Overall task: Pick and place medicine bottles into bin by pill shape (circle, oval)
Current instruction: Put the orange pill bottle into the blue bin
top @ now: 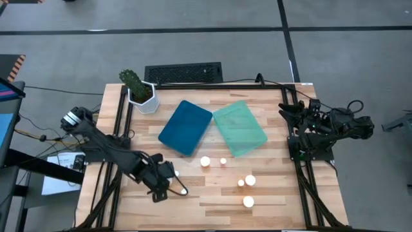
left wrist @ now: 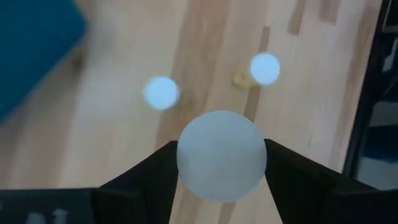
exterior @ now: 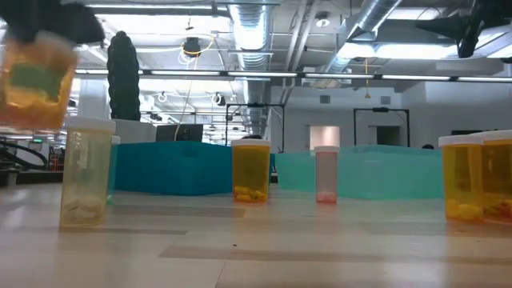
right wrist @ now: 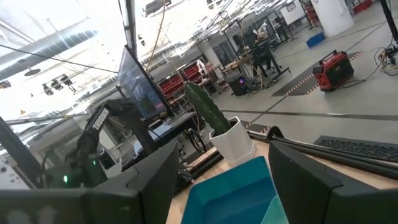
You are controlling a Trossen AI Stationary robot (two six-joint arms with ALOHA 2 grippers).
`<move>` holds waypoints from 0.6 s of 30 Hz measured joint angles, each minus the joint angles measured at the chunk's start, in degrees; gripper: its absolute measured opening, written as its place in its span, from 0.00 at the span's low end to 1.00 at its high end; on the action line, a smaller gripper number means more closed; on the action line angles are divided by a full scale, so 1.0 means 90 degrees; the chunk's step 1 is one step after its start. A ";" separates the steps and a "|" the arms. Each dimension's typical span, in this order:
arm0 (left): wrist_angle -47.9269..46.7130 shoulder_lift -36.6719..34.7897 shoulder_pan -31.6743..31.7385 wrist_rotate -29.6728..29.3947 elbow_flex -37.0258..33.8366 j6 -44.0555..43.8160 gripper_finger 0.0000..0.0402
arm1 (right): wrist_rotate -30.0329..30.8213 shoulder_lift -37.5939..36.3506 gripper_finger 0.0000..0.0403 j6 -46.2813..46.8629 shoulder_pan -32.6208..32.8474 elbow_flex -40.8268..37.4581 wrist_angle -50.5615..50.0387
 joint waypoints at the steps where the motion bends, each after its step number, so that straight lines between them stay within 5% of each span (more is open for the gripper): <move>1: -0.0198 -0.0104 0.0064 -0.0081 0.0156 -0.0032 0.54 | 0.0000 0.0000 0.65 -0.0001 0.0000 0.0000 -0.0001; 10: -0.1275 -0.0730 0.1344 -0.1341 0.1388 0.0868 0.51 | 0.0000 0.0000 0.65 0.0000 0.0000 0.0000 0.0002; 18: -0.0984 -0.0459 0.3479 -0.1316 0.1693 0.2853 0.55 | 0.0000 0.0000 0.65 0.0000 0.0000 0.0000 -0.0002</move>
